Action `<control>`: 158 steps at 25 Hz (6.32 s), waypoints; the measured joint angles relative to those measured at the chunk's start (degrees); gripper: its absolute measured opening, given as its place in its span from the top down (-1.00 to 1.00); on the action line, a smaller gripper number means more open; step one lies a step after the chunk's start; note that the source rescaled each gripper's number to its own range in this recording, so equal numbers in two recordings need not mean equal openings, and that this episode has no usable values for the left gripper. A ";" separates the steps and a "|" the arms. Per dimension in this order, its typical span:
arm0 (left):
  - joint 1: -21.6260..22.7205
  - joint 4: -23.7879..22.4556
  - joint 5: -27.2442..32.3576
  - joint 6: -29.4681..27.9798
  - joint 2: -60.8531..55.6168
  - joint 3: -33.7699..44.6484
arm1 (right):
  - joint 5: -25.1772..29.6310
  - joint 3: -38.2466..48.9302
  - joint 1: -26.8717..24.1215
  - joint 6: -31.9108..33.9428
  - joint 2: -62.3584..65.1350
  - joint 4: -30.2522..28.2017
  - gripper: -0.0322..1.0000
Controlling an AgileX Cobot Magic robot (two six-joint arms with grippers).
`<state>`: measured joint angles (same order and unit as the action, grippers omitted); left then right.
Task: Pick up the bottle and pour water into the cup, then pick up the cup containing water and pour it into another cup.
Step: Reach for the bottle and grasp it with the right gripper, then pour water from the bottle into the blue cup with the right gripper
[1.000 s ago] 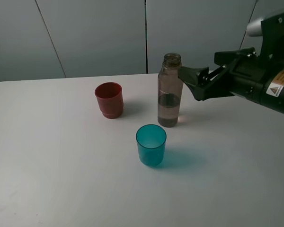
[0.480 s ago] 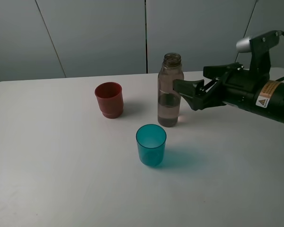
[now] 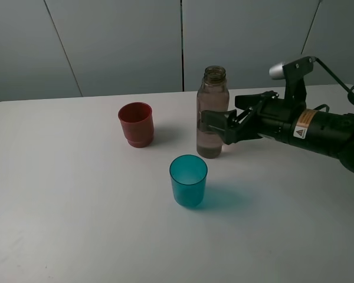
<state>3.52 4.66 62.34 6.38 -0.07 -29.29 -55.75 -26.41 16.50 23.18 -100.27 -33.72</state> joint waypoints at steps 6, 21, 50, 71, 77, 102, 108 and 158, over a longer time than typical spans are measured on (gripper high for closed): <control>0.00 0.00 0.00 0.00 0.00 0.00 | 1.50 -1.65 0.00 -1.71 -1.83 2.77 -1.00; 0.00 0.00 0.00 0.00 0.00 0.00 | 1.05 -8.20 0.00 -2.64 -12.15 0.56 -1.00; 0.00 0.00 0.00 0.00 0.00 0.00 | -6.36 -15.59 4.10 -8.13 -21.99 4.37 0.92; 0.00 0.00 0.00 0.00 0.00 0.00 | 0.40 -15.20 4.22 -10.77 -15.98 4.46 0.92; 0.00 0.00 0.00 0.00 0.00 0.00 | 12.26 -11.21 4.48 -18.88 -3.84 4.46 0.92; 0.00 0.00 0.00 0.00 0.00 0.00 | 30.57 2.71 12.84 -81.89 16.44 40.05 0.93; 0.00 0.00 0.00 0.00 0.00 0.00 | 31.43 2.71 15.40 -88.91 16.44 43.74 0.93; 0.00 -0.02 0.00 0.00 0.00 0.00 | 27.00 1.04 19.10 -132.71 9.61 66.92 0.94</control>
<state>3.52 4.64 62.34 6.38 -0.07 -29.29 -28.76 -25.38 35.60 -109.53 -90.66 33.20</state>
